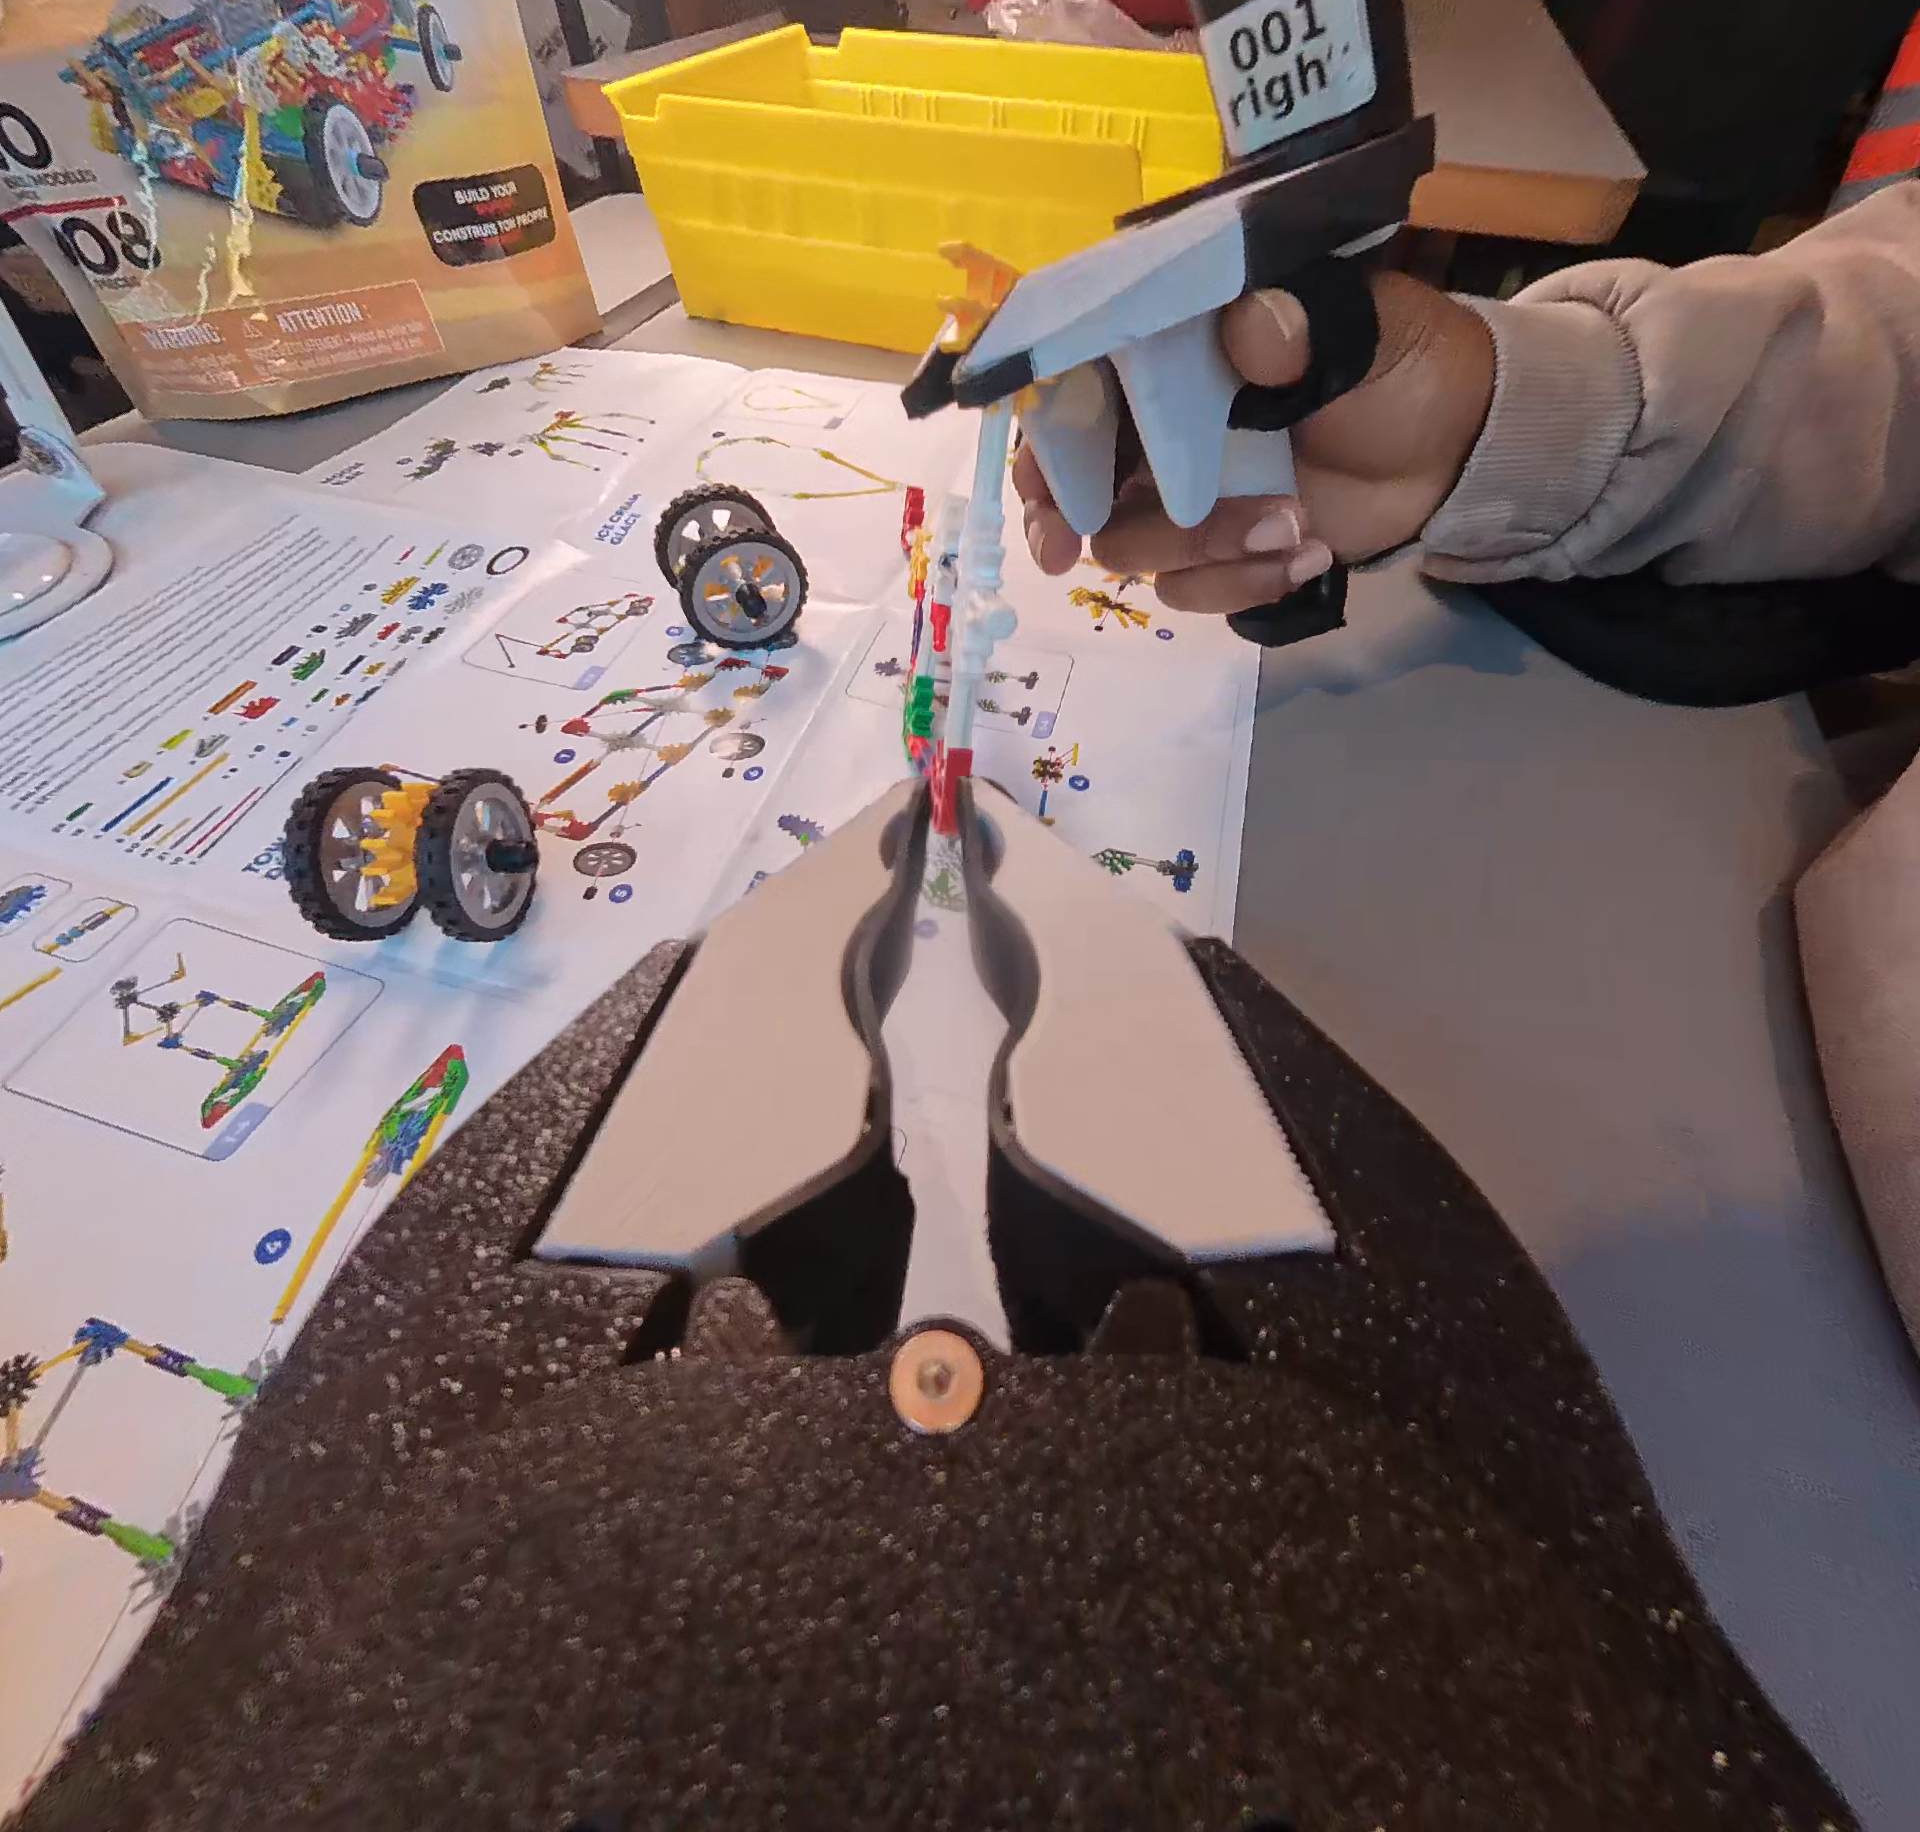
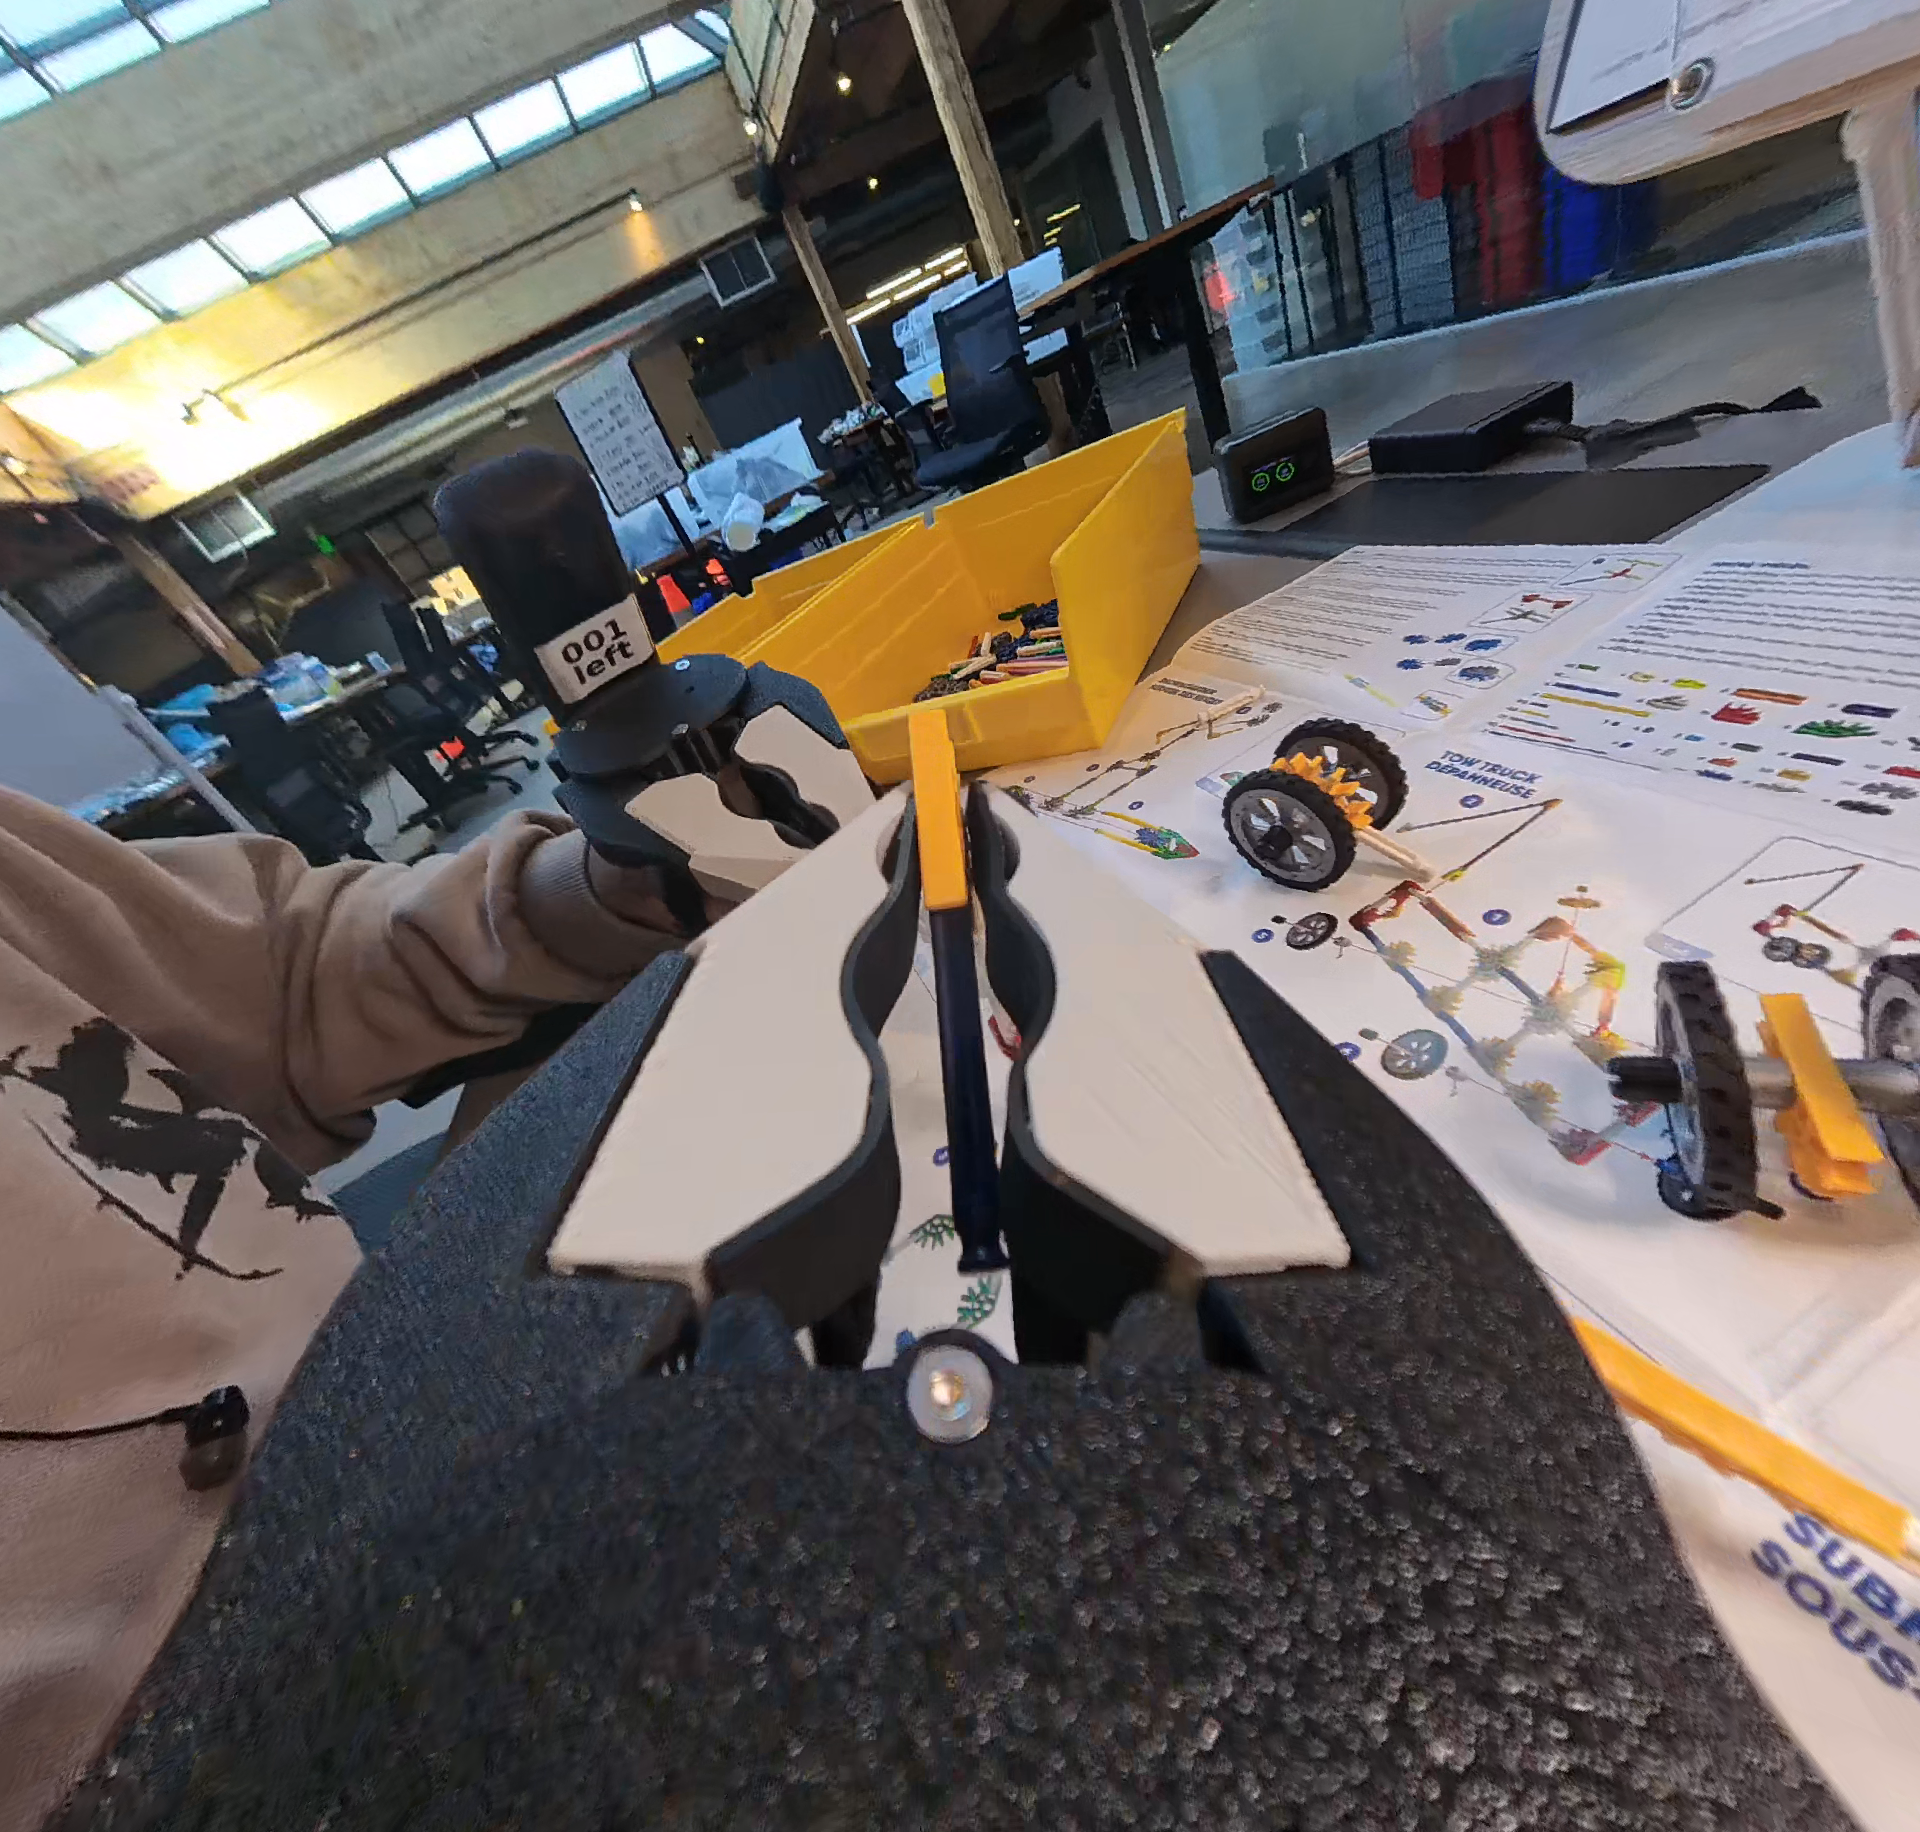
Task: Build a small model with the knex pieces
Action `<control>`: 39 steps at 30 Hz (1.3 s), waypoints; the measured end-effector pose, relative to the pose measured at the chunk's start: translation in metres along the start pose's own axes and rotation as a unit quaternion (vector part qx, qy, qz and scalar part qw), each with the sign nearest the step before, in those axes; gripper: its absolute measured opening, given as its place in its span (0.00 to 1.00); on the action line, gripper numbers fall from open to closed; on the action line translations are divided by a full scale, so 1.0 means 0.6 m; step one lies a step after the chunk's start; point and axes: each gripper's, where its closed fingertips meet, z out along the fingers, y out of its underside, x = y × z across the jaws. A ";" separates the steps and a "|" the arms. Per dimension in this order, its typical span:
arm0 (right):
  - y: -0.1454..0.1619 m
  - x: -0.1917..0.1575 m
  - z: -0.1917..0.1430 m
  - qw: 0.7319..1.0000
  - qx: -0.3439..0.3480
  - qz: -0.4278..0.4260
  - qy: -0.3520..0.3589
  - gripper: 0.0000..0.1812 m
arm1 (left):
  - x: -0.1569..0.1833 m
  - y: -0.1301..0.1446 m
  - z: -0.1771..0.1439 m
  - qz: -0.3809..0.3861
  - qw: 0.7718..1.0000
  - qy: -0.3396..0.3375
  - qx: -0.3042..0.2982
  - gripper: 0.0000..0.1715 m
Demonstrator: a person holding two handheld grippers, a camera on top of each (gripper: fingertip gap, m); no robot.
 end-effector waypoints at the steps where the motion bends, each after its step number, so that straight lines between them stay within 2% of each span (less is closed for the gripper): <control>1: -0.002 0.000 -0.001 1.000 0.004 0.011 -0.004 0.03 | 0.002 -0.005 -0.001 -0.003 1.000 0.004 0.010 0.09; 3: -0.003 0.001 0.001 1.000 0.010 0.026 -0.008 0.03 | 0.009 -0.013 0.003 0.001 1.000 0.007 0.020 0.22; 6: -0.001 -0.005 0.006 0.999 0.012 0.035 -0.015 0.03 | 0.020 -0.020 0.016 0.024 0.999 0.001 0.023 0.27; 9: 0.004 -0.017 0.017 0.998 0.009 0.049 -0.031 0.03 | 0.029 -0.026 0.031 0.028 0.999 0.004 0.028 0.23; 11: 0.010 -0.028 0.025 0.998 0.002 0.050 -0.044 0.03 | 0.036 -0.028 0.039 0.018 0.999 0.011 0.029 0.14; 12: 0.013 -0.033 0.028 0.998 -0.004 0.047 -0.048 0.03 | 0.034 -0.026 0.042 0.012 1.000 0.008 0.024 0.05; 13: 0.016 -0.035 0.030 0.998 -0.010 0.042 -0.050 0.03 | 0.033 -0.023 0.043 0.009 1.000 0.007 0.020 0.03; 16: 0.024 -0.043 0.026 0.997 -0.042 0.010 -0.068 0.09 | 0.028 -0.021 0.035 -0.040 0.999 0.028 0.019 0.02; 19: 0.028 -0.044 0.017 0.994 -0.070 -0.057 -0.065 0.11 | 0.025 -0.020 0.025 -0.080 0.995 0.055 0.025 0.02; 22: 0.023 -0.042 0.015 0.991 -0.074 -0.097 -0.049 0.10 | 0.027 -0.018 0.024 -0.081 0.995 0.062 0.022 0.02; 27: 0.016 -0.043 0.012 0.993 -0.068 -0.076 -0.055 0.02 | 0.033 -0.018 0.025 -0.077 0.995 0.066 0.021 0.03; 28: 0.016 -0.045 0.012 0.993 -0.070 -0.069 -0.059 0.02 | 0.034 -0.019 0.026 -0.076 0.995 0.066 0.023 0.04; 30: 0.018 -0.048 0.015 0.994 -0.071 -0.062 -0.063 0.02 | 0.040 -0.025 0.029 -0.068 0.995 0.068 0.029 0.17; 31: 0.021 -0.052 0.017 0.993 -0.073 -0.058 -0.068 0.02 | 0.043 -0.027 0.032 -0.059 0.996 0.066 0.029 0.18; 33: 0.027 -0.063 0.022 0.992 -0.078 -0.053 -0.083 0.03 | 0.046 -0.025 0.038 -0.030 0.998 0.054 0.019 0.03; 39: 0.037 -0.101 0.011 0.979 -0.116 -0.031 -0.165 0.03 | 0.072 -0.024 0.023 0.029 0.994 0.107 0.007 0.02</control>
